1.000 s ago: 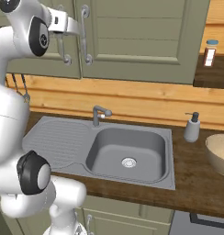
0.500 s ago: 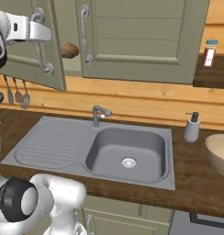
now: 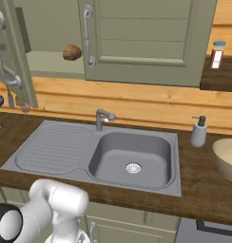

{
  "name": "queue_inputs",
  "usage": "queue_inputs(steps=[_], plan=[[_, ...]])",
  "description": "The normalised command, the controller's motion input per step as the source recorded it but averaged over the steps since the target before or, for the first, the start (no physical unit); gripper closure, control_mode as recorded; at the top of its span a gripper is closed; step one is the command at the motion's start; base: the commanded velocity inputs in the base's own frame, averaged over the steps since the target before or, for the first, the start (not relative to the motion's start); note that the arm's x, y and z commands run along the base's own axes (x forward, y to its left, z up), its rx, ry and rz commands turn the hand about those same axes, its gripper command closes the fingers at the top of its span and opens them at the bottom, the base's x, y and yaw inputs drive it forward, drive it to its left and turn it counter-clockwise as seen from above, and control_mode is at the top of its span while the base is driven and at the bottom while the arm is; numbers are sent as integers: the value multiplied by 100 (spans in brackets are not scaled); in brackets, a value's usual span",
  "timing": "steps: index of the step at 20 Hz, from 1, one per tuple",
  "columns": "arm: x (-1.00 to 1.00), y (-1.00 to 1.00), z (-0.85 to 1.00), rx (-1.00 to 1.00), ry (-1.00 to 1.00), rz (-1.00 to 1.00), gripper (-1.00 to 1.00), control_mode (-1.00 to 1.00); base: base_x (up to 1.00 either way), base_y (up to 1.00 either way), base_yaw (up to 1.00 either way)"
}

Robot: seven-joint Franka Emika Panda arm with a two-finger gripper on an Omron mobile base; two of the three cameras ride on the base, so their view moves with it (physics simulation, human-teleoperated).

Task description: Open the cabinet, pick up the bread from the cabinet and place it in the basket. Then move the basket to the dining counter.

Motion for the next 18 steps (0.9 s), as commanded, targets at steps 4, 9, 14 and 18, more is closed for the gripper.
queue_inputs(steps=[4, 9, 14, 18], plan=[[-83, 45, 0, 0, -2, -40, 100, -100, 0, 0, 0], [-66, 55, 0, 0, 1, -36, 100, -100, 0, 0, 0], [-31, 26, -3, 2, 7, -23, 100, -100, 0, 0, 0], [-5, 0, -8, 2, 0, 0, -100, -100, 0, 0, 0]])
